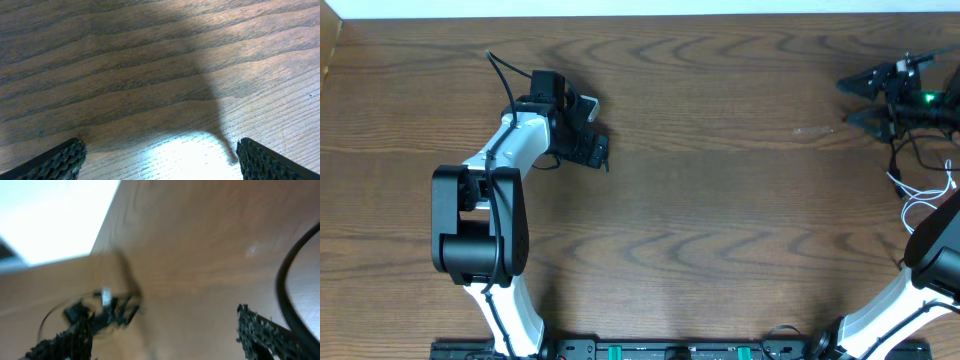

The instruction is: Untangle cables

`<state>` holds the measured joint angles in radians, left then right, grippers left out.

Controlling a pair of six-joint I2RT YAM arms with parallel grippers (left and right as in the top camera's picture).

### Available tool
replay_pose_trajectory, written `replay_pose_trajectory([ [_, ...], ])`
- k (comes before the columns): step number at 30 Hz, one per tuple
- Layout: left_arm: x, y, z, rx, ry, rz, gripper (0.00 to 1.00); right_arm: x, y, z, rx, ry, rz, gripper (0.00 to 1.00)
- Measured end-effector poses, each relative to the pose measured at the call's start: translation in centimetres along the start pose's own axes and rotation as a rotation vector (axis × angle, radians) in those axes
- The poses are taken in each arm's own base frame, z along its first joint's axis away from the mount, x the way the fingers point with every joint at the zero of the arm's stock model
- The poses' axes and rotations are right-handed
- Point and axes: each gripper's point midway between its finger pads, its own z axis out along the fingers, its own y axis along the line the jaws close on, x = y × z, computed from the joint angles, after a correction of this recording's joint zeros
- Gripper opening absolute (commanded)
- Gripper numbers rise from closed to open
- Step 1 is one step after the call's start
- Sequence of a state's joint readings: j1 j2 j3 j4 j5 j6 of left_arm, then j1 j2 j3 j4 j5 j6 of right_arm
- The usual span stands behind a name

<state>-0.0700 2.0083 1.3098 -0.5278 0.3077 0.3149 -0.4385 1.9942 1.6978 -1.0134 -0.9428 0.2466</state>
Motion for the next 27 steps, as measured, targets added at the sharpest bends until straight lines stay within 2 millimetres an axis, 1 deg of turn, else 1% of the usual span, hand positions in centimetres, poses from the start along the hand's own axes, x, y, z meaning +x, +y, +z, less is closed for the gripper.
replay_pose_trajectory([
  [2, 0.0, 0.0, 0.0, 0.000, 0.000, 0.000, 0.98, -1.6, -0.3, -0.1, 0.028, -0.059, -0.021, 0.93],
  [4, 0.0, 0.0, 0.0, 0.000, 0.000, 0.000, 0.97, -3.6, -0.6, -0.3, 0.059, -0.137, -0.028, 0.99],
  [8, 0.0, 0.0, 0.0, 0.000, 0.000, 0.000, 0.98, -7.3, -1.0, -1.1, 0.113, -0.295, -0.007, 0.99],
  [12, 0.0, 0.0, 0.0, 0.000, 0.000, 0.000, 0.98, -10.3, -1.0, -2.3, 0.140, -0.431, 0.013, 0.99],
  [14, 0.0, 0.0, 0.0, 0.000, 0.000, 0.000, 0.98, -11.3, -1.5, -3.0, 0.174, -0.489, 0.031, 0.99],
  [16, 0.0, 0.0, 0.0, 0.000, 0.000, 0.000, 0.98, -11.5, -2.6, -3.5, 0.222, -0.518, 0.068, 0.99],
  [19, 0.0, 0.0, 0.0, 0.000, 0.000, 0.000, 0.97, -10.6, -5.2, -4.1, 0.333, -0.517, 0.151, 0.99],
  [20, 0.0, 0.0, 0.0, 0.000, 0.000, 0.000, 0.98, -9.7, -6.3, -4.1, 0.386, -0.495, 0.190, 0.99],
  [21, 0.0, 0.0, 0.0, 0.000, 0.000, 0.000, 0.97, -8.1, -8.0, -4.3, 0.465, -0.459, 0.242, 0.99],
  [23, -0.1, 0.0, 0.0, 0.000, -0.002, 0.000, 0.98, -6.2, -9.6, -4.5, 0.547, -0.408, 0.290, 0.99],
  [24, -0.1, 0.0, 0.0, -0.001, -0.003, 0.000, 0.98, -4.3, -10.5, -4.6, 0.606, -0.351, 0.326, 0.99],
  [27, -0.1, 0.0, 0.0, -0.001, -0.004, 0.001, 0.97, -1.3, -11.3, -4.6, 0.661, -0.235, 0.359, 0.99],
])
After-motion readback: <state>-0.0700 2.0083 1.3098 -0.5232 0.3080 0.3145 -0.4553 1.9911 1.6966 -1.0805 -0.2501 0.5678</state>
